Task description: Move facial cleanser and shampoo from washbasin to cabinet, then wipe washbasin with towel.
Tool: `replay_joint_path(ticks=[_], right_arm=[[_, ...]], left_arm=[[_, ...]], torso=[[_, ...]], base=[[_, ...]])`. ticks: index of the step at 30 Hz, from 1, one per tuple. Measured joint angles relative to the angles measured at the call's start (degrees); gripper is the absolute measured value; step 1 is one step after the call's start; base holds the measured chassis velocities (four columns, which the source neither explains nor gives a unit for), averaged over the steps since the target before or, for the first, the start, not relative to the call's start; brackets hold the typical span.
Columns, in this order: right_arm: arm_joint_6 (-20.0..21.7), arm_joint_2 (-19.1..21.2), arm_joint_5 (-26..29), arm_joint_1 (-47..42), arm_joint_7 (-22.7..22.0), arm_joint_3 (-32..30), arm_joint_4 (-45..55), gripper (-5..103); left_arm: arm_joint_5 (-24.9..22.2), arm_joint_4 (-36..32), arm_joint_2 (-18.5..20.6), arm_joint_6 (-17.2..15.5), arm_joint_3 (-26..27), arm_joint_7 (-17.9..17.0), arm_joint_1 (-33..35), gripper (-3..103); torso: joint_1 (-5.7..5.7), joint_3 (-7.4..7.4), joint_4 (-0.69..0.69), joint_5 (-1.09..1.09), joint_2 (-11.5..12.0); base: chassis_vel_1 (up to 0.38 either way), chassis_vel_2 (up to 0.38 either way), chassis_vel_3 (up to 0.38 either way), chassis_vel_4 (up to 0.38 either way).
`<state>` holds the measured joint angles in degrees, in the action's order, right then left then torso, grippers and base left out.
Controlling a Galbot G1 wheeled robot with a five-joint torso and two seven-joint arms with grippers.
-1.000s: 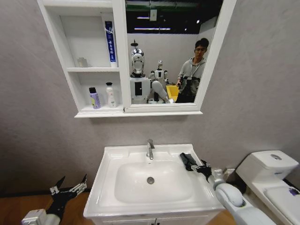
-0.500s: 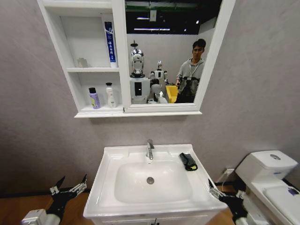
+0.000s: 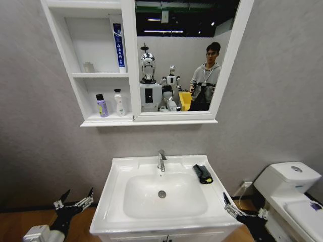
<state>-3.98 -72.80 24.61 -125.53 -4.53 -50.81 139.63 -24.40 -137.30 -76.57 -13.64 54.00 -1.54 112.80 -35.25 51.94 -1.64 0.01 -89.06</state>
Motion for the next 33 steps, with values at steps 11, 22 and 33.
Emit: replay_joint_path(ticks=[11, 22, 33], right_arm=[[-0.13, 4.32, -1.24, 0.36, 0.08, 5.65, 1.67, 100], [3.25, 3.00, -6.55, 3.14, -5.01, 11.05, 3.83, 100], [3.36, 2.78, -6.50, 3.07, -5.01, 10.66, 3.73, 100]], left_arm=[[0.00, 0.00, 0.00, 0.00, 0.00, 0.00, 0.00, 100], [0.00, 0.00, 0.00, 0.00, 0.00, 0.00, 0.00, 100], [0.00, 0.00, 0.00, 0.00, 0.00, 0.00, 0.00, 100]], torso=[[0.00, 0.00, 0.00, 0.00, 0.00], [0.00, 0.00, -0.01, 0.00, 0.00], [0.00, 0.00, -0.01, 0.00, 0.00]], base=[[0.000, 0.000, 0.000, 0.000], [0.000, 0.000, 0.000, 0.000], [0.000, 0.000, 0.000, 0.000]])
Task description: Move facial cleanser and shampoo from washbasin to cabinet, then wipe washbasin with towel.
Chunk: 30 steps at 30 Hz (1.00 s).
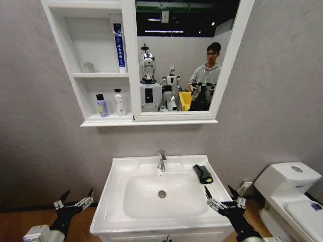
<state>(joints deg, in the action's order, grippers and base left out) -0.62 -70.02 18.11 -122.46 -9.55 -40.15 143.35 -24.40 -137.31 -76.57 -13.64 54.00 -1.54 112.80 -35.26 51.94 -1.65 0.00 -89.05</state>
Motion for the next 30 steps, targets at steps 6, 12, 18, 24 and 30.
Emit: replay_joint_path(ticks=[6, 12, 18, 24, 30], right_arm=[[0.00, 0.00, 0.04, -0.01, 0.01, -0.04, -0.04, 100], [0.00, -0.01, 0.07, -0.01, 0.03, -0.07, -0.06, 100], [0.00, -0.01, 0.10, -0.02, 0.06, -0.09, -0.09, 100], [0.00, 0.00, 0.11, -0.02, 0.08, -0.10, -0.11, 100], [-0.01, 0.00, 0.11, -0.02, 0.09, -0.12, -0.12, 100]], left_arm=[[0.00, 0.00, 0.00, 0.00, 0.00, 0.00, 0.00, 100], [0.00, 0.00, 0.00, 0.00, 0.00, 0.00, 0.00, 100], [0.00, 0.00, 0.00, 0.00, 0.00, 0.00, 0.00, 100], [0.00, 0.00, 0.00, 0.00, 0.00, 0.00, 0.00, 100], [0.00, 0.00, 0.00, 0.00, -0.01, 0.00, 0.00, 100]], torso=[[0.00, 0.00, 0.00, 0.00, 0.00], [-0.03, 0.01, 0.00, -0.01, 0.02], [-0.02, 0.01, 0.00, -0.01, 0.02], [0.00, 0.01, 0.00, -0.05, 0.01], [-0.01, 0.01, 0.01, -0.03, 0.01]], base=[[0.000, 0.000, 0.000, 0.000], [0.025, -0.013, -0.016, 0.027], [0.144, -0.146, -0.145, 0.130], [0.226, -0.231, -0.215, 0.220], [0.283, -0.290, -0.265, 0.273]])
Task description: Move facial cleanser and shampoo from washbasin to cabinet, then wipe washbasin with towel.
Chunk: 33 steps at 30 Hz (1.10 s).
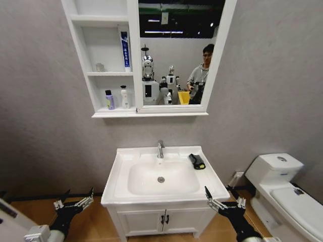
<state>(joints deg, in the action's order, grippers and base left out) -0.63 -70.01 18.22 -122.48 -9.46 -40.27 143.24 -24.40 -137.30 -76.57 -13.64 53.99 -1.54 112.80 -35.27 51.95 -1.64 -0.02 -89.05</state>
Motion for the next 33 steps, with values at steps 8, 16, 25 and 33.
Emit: replay_joint_path(ticks=[8, 16, 25, 33], right_arm=[[-0.02, 0.00, 0.00, -0.01, 0.02, 0.01, -0.01, 100], [-0.04, 0.00, 0.00, 0.00, 0.02, -0.01, -0.01, 100], [-0.03, 0.00, 0.01, 0.01, 0.01, 0.01, -0.01, 100], [-0.03, 0.00, 0.01, 0.00, 0.01, 0.00, 0.00, 100]], left_arm=[[0.00, 0.00, 0.00, 0.00, 0.01, 0.00, 0.00, 100], [0.00, 0.00, 0.00, 0.00, 0.02, -0.01, 0.00, 100], [0.00, 0.00, 0.00, 0.00, 0.01, -0.01, 0.00, 100], [0.00, 0.00, 0.00, 0.00, 0.00, 0.00, 0.00, 100]], torso=[[0.02, -0.02, -0.02, 0.01, -0.01], [0.01, -0.01, -0.01, -0.02, -0.01], [-0.01, -0.01, 0.00, 0.04, 0.00], [-0.01, 0.00, -0.01, -0.04, 0.00]], base=[[0.346, -0.333, -0.337, 0.355], [0.371, -0.363, -0.370, 0.369], [0.355, -0.354, -0.338, 0.344], [0.353, -0.359, -0.355, 0.352]])
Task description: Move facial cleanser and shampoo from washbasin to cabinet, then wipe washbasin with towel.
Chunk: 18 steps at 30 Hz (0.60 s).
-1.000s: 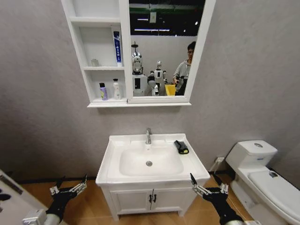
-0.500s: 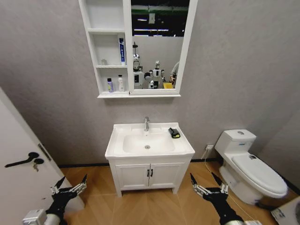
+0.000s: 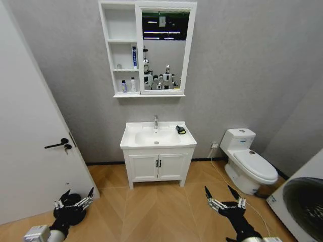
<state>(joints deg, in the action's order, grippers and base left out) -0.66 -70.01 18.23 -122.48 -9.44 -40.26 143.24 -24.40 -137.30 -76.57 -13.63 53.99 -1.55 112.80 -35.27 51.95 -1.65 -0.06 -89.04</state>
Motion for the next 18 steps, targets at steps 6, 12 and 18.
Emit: replay_joint_path(ticks=[6, 12, 18], right_arm=[[0.00, 0.00, 0.00, -0.01, 0.00, 0.01, 0.01, 100], [0.00, 0.00, 0.00, 0.00, 0.00, 0.00, 0.00, 100], [0.00, 0.00, 0.00, 0.01, 0.00, 0.00, 0.00, 100]], left_arm=[[0.00, 0.00, 0.00, 0.00, 0.02, -0.01, 0.01, 100], [0.00, 0.00, 0.00, 0.00, 0.00, 0.01, 0.01, 100], [0.00, 0.00, 0.00, 0.00, 0.01, 0.01, 0.00, 100]], torso=[[0.08, -0.04, -0.01, 0.00, -0.05], [0.04, -0.01, -0.04, 0.07, -0.02], [-0.07, 0.01, 0.01, 0.06, 0.02]], base=[[0.320, -0.299, -0.302, 0.330], [0.060, -0.036, -0.093, 0.076], [-0.082, 0.012, 0.070, -0.029]])
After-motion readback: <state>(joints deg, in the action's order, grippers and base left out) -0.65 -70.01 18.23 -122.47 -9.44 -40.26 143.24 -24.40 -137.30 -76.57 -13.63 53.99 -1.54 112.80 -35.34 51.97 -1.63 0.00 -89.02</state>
